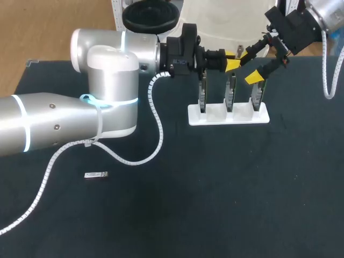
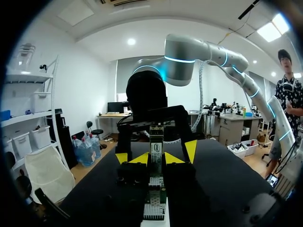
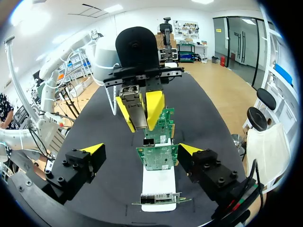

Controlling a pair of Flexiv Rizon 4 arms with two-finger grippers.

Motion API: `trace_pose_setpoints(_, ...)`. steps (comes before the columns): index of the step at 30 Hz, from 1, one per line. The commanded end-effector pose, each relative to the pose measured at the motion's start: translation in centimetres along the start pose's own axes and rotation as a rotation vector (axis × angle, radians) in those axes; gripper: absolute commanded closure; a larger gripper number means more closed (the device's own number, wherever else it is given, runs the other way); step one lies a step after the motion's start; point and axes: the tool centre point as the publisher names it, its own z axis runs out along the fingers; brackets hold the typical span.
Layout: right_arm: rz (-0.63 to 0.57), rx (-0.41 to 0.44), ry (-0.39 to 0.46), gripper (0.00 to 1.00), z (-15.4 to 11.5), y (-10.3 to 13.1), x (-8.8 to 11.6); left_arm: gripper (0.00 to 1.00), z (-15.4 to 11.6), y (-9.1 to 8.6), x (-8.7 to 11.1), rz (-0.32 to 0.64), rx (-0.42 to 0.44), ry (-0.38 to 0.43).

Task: Pick up the optical module with the left hand, and insert it into the network port with the right hand.

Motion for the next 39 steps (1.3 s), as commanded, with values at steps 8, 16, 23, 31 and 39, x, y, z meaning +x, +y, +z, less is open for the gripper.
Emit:
trace_pose_setpoints(8, 0.0, 0.0, 0.001, 0.0, 0.03, -0.02, -0.03, 1.0, 0.09, 0.1, 0.09, -0.014, -0.017, 0.014)
trace_pose_setpoints(16, 0.0, 0.0, 0.001, 0.0, 0.03, -0.02, -0.03, 1.0, 0.18, 0.13, 0.27, -0.021, -0.022, 0.015)
trace_pose_setpoints(23, 0.0, 0.0, 0.001, 0.0, 0.03, -0.02, -0.03, 1.0, 0.03, 0.19, 0.55, -0.032, -0.032, 0.013)
trace_pose_setpoints(31, 0.0, 0.0, 0.001, 0.0, 0.03, -0.02, -0.03, 1.0, -0.03, 0.25, 0.61, -0.039, -0.032, 0.008)
trace_pose_setpoints(39, 0.0, 0.0, 0.001, 0.0, 0.03, -0.02, -0.03, 1.0, -0.21, 0.39, 0.66, -0.045, -0.034, 0.0)
